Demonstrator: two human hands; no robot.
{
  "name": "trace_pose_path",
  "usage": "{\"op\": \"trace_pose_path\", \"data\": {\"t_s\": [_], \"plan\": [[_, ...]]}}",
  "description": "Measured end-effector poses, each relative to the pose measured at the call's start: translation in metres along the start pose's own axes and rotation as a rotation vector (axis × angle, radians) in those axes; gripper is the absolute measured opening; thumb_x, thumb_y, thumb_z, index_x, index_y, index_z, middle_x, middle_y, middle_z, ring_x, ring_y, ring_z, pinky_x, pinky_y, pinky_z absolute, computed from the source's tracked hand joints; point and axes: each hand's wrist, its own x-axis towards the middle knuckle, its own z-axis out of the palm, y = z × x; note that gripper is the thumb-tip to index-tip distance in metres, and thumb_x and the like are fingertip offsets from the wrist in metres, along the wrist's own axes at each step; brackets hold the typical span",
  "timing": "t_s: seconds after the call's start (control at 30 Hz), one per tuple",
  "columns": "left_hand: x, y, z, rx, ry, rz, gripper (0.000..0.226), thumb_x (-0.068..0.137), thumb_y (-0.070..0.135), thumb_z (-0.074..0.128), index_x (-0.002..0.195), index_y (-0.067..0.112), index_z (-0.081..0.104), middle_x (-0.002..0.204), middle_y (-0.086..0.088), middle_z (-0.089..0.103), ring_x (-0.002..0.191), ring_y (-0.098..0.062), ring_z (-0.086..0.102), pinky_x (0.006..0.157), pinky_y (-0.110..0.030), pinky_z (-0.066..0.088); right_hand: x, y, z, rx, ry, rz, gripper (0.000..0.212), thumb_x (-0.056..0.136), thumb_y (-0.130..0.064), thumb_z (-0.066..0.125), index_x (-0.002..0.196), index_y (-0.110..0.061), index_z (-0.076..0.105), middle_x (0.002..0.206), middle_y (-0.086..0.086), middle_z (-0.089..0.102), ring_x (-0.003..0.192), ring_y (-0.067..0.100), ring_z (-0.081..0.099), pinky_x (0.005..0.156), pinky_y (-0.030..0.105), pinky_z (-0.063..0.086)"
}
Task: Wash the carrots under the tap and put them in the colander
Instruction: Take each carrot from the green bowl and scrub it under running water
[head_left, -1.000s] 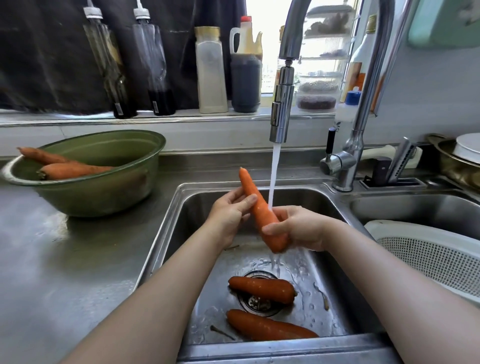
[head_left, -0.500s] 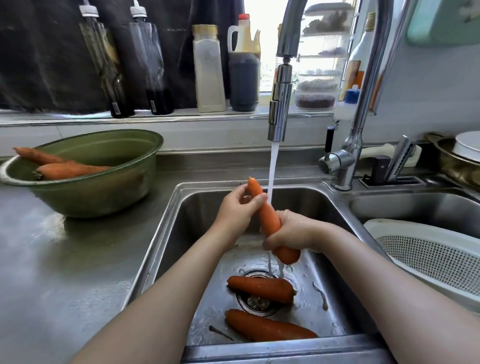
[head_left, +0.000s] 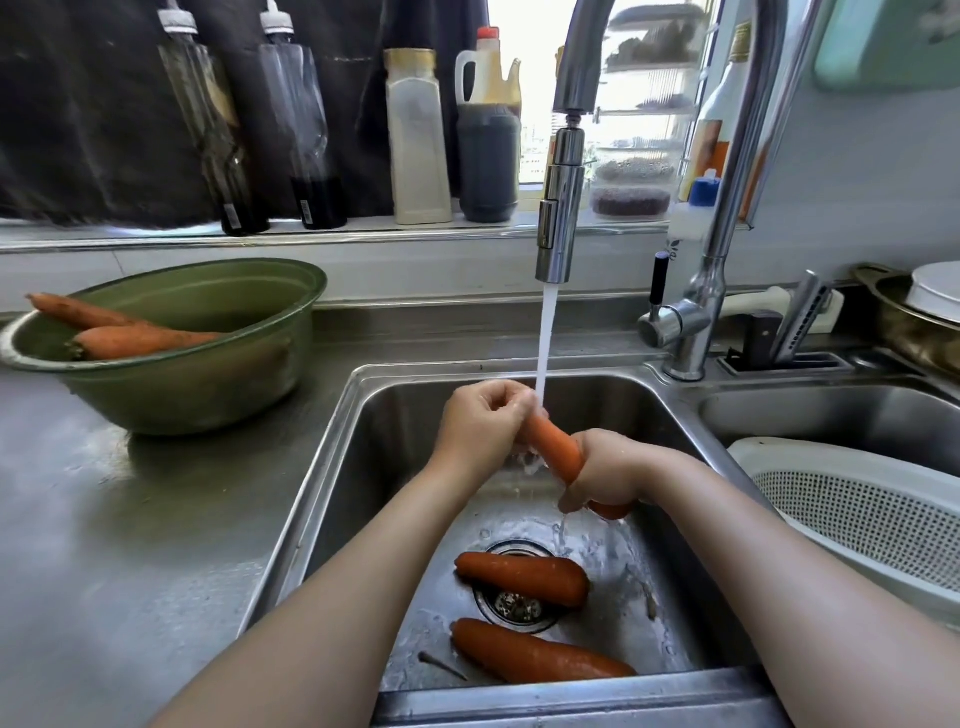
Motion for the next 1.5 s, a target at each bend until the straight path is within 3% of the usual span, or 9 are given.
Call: {"op": "trace_pose_path", "data": {"t_s": [0.3,0.47,0.57,0.7,0.9,1.03,1.27,1.37,1.5], "plan": [[0.0,0.002,-0.002,-0.131,-0.153,-0.175,0.018,0.107,0.017,0.054,0.117,0.022,0.069,0.11,0.004,0.078,0.104,-0.017,0.074,0.086,-0.036,0.063,-0.004,0.012,-0.005,0.169,-0.07,0.018,0.051,0.073,-0.013,0.088,0.109,-0.019,0.054,0.102,0.007,0.067,0.089,0.023,0.069,0.079,0.04,0.06],[0.006,0.007,-0.001,-0.282,0.111,-0.244,0.016,0.098,0.028,0.069,0.11,0.021,0.077,0.107,-0.004,0.076,0.101,-0.025,0.072,0.086,-0.044,0.064,-0.005,0.009,-0.005,0.488,-0.143,-0.121,0.057,0.055,-0.034,0.092,0.104,-0.017,0.069,0.093,0.005,0.071,0.087,0.02,0.068,0.089,0.047,0.057],[0.01,0.008,-0.011,-0.447,0.223,-0.287,0.024,0.1,0.027,0.066,0.115,0.009,0.072,0.097,-0.006,0.072,0.087,-0.018,0.07,0.072,-0.033,0.064,-0.007,0.003,-0.004,0.671,-0.2,-0.212,0.037,0.072,-0.036,0.084,0.104,-0.02,0.073,0.095,0.005,0.072,0.089,0.021,0.068,0.084,0.041,0.055],[0.015,0.005,-0.025,-0.51,0.234,-0.367,0.032,0.104,0.032,0.059,0.118,0.006,0.068,0.103,-0.01,0.073,0.099,-0.024,0.071,0.077,-0.037,0.063,-0.009,-0.004,-0.002,0.814,-0.235,-0.205,0.05,0.086,-0.043,0.078,0.13,-0.021,0.067,0.118,0.013,0.071,0.098,0.028,0.072,0.08,0.041,0.057],[0.019,0.005,-0.034,-0.714,0.089,-0.422,0.021,0.105,0.011,0.054,0.123,0.009,0.063,0.109,-0.012,0.071,0.099,-0.022,0.07,0.07,-0.032,0.063,-0.01,-0.024,-0.002,1.069,-0.285,-0.17,0.057,0.106,-0.054,0.039,0.129,-0.007,0.062,0.094,0.012,0.069,0.074,0.024,0.067,0.059,0.034,0.055],[0.018,0.007,-0.028,-0.657,0.037,-0.449,0.024,0.106,0.031,0.052,0.114,0.013,0.066,0.097,-0.006,0.073,0.087,-0.017,0.068,0.071,-0.03,0.058,-0.011,-0.031,-0.001,1.119,-0.273,-0.165,0.059,0.11,-0.052,0.033,0.129,-0.003,0.06,0.091,0.013,0.069,0.069,0.025,0.067,0.054,0.034,0.055],[0.011,0.007,-0.017,-0.558,0.088,-0.404,0.039,0.102,0.039,0.057,0.126,0.009,0.066,0.117,-0.007,0.076,0.108,-0.022,0.072,0.098,-0.044,0.055,-0.006,-0.028,0.005,1.047,-0.114,-0.025,0.057,0.101,-0.056,0.056,0.118,-0.002,0.065,0.09,0.02,0.074,0.078,0.033,0.075,0.068,0.046,0.061],[0.007,0.008,-0.012,-0.468,0.05,-0.389,0.049,0.09,0.042,0.072,0.127,0.011,0.066,0.116,-0.008,0.074,0.106,-0.026,0.071,0.092,-0.045,0.059,-0.002,-0.022,0.005,0.905,0.092,0.024,0.04,0.105,-0.045,0.055,0.099,-0.007,0.066,0.076,0.009,0.069,0.061,0.02,0.069,0.067,0.042,0.058],[-0.001,0.005,-0.004,-0.22,-0.025,-0.306,0.018,0.09,0.03,0.079,0.105,0.023,0.073,0.095,0.002,0.076,0.077,-0.007,0.072,0.062,-0.022,0.058,-0.004,-0.016,-0.009,0.992,0.183,-0.092,0.046,0.107,-0.051,0.043,0.12,-0.017,0.071,0.113,0.008,0.078,0.1,0.026,0.074,0.079,0.041,0.054]]}}
